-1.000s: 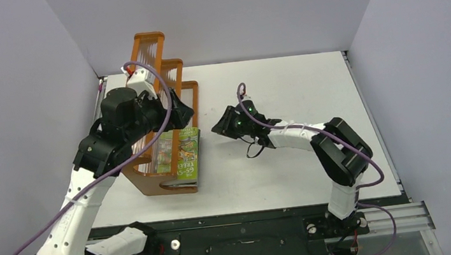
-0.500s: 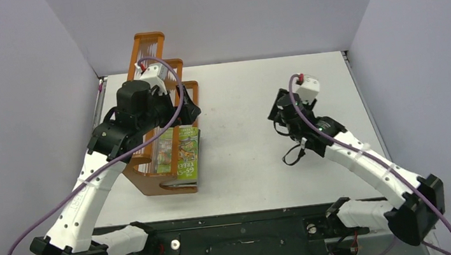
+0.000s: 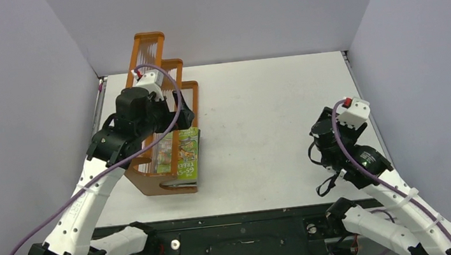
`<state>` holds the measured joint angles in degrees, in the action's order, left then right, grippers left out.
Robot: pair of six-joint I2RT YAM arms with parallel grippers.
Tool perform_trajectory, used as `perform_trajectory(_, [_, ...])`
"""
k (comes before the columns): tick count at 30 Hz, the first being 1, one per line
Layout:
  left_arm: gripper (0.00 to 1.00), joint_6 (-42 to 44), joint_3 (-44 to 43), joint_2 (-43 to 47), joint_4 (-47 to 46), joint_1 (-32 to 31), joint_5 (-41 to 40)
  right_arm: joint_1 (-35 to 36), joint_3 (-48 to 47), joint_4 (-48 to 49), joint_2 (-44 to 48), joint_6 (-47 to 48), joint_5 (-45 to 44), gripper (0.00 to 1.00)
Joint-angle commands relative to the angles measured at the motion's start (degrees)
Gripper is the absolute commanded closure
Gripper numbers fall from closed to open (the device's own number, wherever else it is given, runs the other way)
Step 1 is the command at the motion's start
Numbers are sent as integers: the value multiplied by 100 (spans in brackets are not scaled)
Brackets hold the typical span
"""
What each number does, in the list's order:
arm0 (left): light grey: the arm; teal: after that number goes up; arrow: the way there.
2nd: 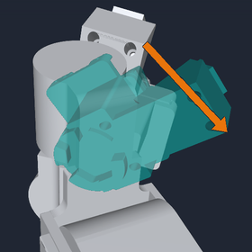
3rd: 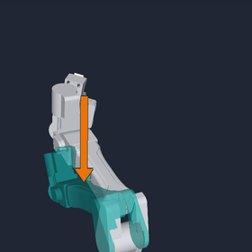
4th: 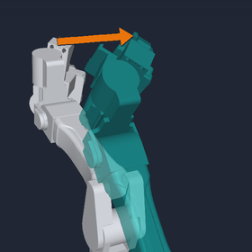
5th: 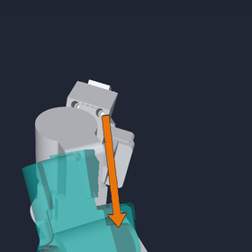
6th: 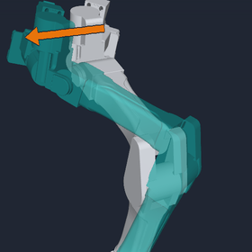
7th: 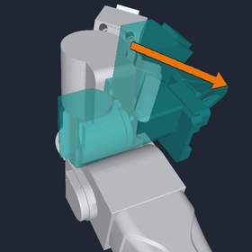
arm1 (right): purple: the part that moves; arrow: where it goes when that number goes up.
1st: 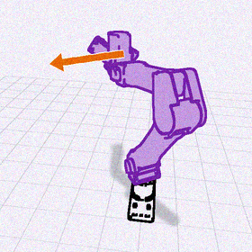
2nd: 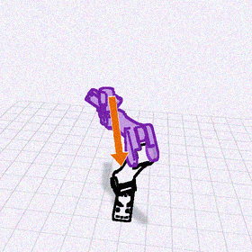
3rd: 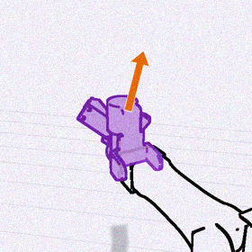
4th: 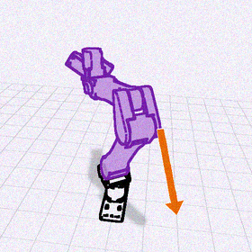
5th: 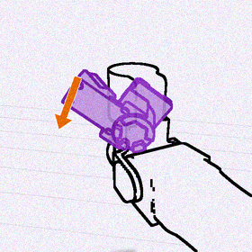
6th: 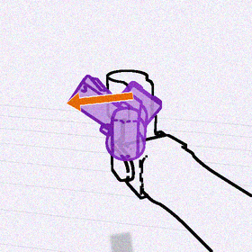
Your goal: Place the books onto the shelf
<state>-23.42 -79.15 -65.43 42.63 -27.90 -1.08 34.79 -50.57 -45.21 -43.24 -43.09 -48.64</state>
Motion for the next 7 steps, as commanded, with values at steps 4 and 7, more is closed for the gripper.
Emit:
perform_trajectory(4, [4, -27, 114, 165, -322, 48, -253, -42, 77, -326, 25, -207, -405, 39])
perform_trajectory(7, [4, -46, 169, 200, -398, 48, -301, -40, 114, -270, 35, -217, -421, 39])
